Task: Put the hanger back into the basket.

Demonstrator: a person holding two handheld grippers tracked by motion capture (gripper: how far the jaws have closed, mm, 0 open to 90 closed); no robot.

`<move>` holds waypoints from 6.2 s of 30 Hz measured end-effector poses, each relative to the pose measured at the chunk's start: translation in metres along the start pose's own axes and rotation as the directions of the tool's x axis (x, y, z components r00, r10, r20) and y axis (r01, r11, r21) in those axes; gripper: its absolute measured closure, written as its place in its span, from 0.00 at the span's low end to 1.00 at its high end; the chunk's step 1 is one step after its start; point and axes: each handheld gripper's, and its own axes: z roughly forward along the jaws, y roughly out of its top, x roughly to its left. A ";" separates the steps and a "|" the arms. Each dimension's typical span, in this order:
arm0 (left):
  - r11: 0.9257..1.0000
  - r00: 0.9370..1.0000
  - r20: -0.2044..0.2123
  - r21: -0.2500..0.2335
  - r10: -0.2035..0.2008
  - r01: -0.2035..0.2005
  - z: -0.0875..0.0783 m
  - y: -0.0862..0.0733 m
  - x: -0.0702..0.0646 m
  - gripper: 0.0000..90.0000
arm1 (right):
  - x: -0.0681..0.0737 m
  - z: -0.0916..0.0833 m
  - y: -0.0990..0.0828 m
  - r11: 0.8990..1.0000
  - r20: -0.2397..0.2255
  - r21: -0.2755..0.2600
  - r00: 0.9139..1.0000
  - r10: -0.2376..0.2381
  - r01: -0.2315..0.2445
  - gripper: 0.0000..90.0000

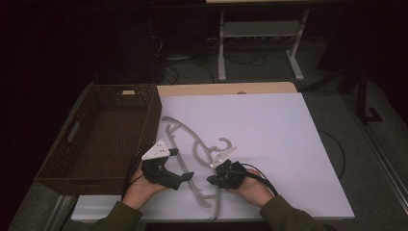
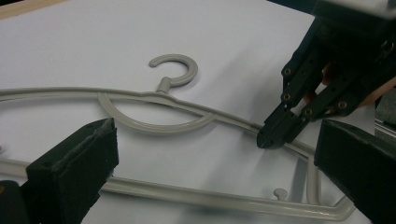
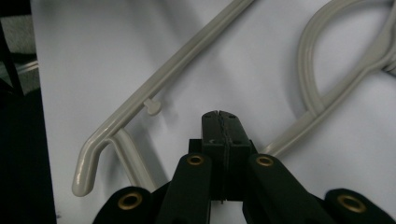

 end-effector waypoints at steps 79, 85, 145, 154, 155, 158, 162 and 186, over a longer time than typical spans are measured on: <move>1.000 1.000 0.018 0.018 -0.006 0.006 0.007 -0.006 0.002 0.00 | -0.131 -0.027 0.013 0.980 0.220 -0.067 0.956 0.196 -0.186 1.00; 1.000 1.000 0.019 0.007 -0.021 0.020 0.005 -0.007 0.003 0.00 | -0.134 0.015 0.047 0.982 0.155 -0.060 0.970 0.186 -0.179 1.00; 1.000 1.000 0.017 0.006 -0.012 0.012 0.005 -0.007 0.003 0.00 | -0.033 0.019 0.017 0.987 -0.219 0.033 0.964 -0.149 0.160 1.00; 1.000 0.999 0.018 0.005 -0.030 0.029 0.006 -0.007 0.002 0.00 | -0.036 -0.017 0.006 0.991 -0.148 -0.049 0.981 -0.127 0.121 0.96; 1.000 0.999 0.018 0.005 -0.029 0.029 0.006 -0.008 0.003 0.00 | -0.037 -0.023 0.002 0.992 -0.142 -0.063 0.983 -0.118 0.110 0.94; 1.000 1.000 0.018 0.017 -0.016 0.016 0.006 -0.008 0.003 0.00 | -0.040 -0.036 -0.006 0.994 -0.120 -0.070 0.989 -0.088 0.080 0.92; 1.000 1.000 0.017 0.016 -0.018 0.018 0.007 -0.008 0.003 0.00 | -0.047 -0.059 -0.026 0.996 -0.073 -0.091 0.997 -0.030 0.023 0.89; 0.999 1.000 0.014 0.024 -0.022 0.022 0.008 -0.009 0.003 0.00 | -0.049 -0.094 -0.092 0.994 0.022 -0.050 0.995 0.093 -0.092 0.99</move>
